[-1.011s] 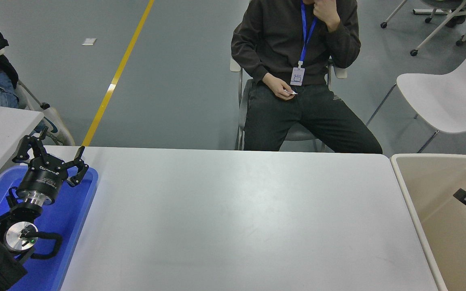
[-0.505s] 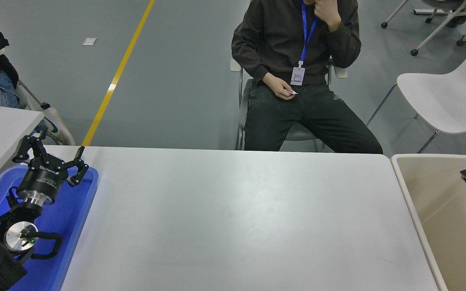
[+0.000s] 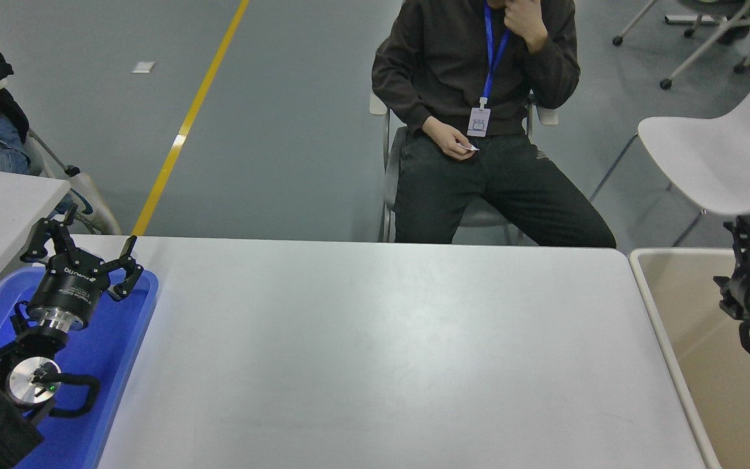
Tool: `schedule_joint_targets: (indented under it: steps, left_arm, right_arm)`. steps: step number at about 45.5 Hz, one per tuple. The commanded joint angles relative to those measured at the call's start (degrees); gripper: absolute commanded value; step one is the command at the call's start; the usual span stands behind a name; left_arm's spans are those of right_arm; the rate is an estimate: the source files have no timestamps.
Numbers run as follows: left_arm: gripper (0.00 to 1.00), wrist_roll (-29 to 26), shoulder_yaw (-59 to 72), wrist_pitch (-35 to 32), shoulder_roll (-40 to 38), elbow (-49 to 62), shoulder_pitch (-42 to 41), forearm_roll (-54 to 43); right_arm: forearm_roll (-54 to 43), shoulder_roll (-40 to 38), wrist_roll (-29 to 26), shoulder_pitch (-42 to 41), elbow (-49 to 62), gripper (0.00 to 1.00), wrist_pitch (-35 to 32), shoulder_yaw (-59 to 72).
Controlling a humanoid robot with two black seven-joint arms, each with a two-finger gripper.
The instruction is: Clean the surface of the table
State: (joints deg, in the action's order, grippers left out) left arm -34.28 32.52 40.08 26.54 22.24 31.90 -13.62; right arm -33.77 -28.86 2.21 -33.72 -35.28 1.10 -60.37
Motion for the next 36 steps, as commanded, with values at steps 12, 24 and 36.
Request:
schedule_joint_targets:
  steps: [12, 24, 36]
  left_arm:
    - [1.00, 0.0, 0.0, 0.0, 0.0, 0.0, 0.0, 0.0]
    - [1.00, 0.0, 0.0, 0.0, 0.0, 0.0, 0.0, 0.0]
    - [1.00, 0.0, 0.1, 0.0, 0.0, 0.0, 0.0, 0.0]
  right_arm:
    - [6.6, 10.7, 0.5, 10.2, -16.4, 1.00, -15.5, -20.1]
    - [7.0, 13.5, 18.3, 9.9, -9.0, 1.00, -18.5, -9.5]
    - [11.2, 16.6, 24.4, 9.6, -5.3, 1.00, -19.4, -4.7]
